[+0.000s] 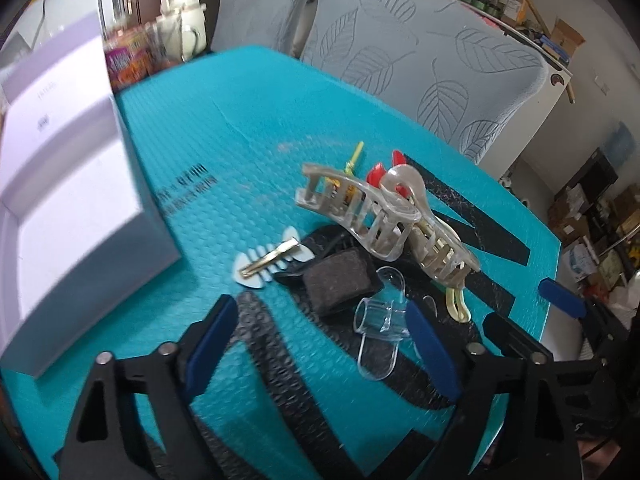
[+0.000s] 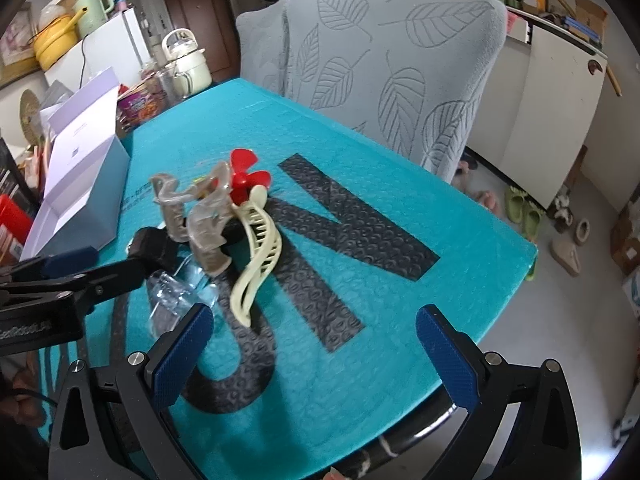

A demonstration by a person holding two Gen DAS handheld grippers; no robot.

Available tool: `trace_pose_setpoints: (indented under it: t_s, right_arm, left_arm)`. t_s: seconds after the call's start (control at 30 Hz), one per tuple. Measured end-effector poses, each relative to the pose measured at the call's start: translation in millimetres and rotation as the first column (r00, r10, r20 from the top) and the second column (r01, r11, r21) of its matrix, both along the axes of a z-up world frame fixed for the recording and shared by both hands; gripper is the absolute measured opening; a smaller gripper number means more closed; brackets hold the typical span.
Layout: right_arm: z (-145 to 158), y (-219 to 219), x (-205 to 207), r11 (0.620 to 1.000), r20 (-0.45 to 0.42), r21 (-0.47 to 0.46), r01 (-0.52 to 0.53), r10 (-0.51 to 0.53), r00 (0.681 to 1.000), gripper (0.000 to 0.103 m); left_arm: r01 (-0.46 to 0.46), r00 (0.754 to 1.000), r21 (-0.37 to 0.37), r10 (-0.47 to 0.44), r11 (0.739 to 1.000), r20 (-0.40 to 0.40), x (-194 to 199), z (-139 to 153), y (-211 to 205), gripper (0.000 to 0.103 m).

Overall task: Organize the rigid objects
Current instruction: 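Reach the left gripper to the black rubber ring and close on it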

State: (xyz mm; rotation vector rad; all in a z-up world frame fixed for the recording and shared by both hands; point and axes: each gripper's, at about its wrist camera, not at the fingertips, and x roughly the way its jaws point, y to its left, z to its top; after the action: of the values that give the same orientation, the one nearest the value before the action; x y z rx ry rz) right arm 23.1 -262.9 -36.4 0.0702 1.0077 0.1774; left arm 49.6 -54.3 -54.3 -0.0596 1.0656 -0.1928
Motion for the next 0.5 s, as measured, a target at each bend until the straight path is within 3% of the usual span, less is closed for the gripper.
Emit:
trace_pose_setpoints:
  t_s: [0.07,0.23,0.37,0.5]
  right_arm:
    - [-2.1,-0.5,3.0,1.0,-0.005,-0.001,-0.004,0.004,1.0,0.103]
    - [-4.5,-1.4,9.8,1.0,-0.015,-0.011,-0.01,0.01,1.0,0.103]
    - [-5.3,-3.0,12.9,1.0,-0.016,-0.006,-0.009,0.009,1.0,0.103]
    - [-5.6,-4.2,13.7,1.0,-0.015,-0.003,-0.007,0.007,1.0,0.103]
  left_arm:
    - [-0.004,1.0,-0.005,0.004,1.0,-0.017,5.3,-4.1,-1.6,0.072]
    - [-0.007,1.0,-0.016,0.007,1.0,-0.023,15.6,-8.2,-7.6,0.067]
    - [-0.002,0.998,-0.046,-0.001,0.999,-0.064,25.6,-14.9,-10.5,0.046]
    - [0.015,0.999,-0.06,-0.018,0.998,-0.051,24.8,-15.0,-9.4,0.046]
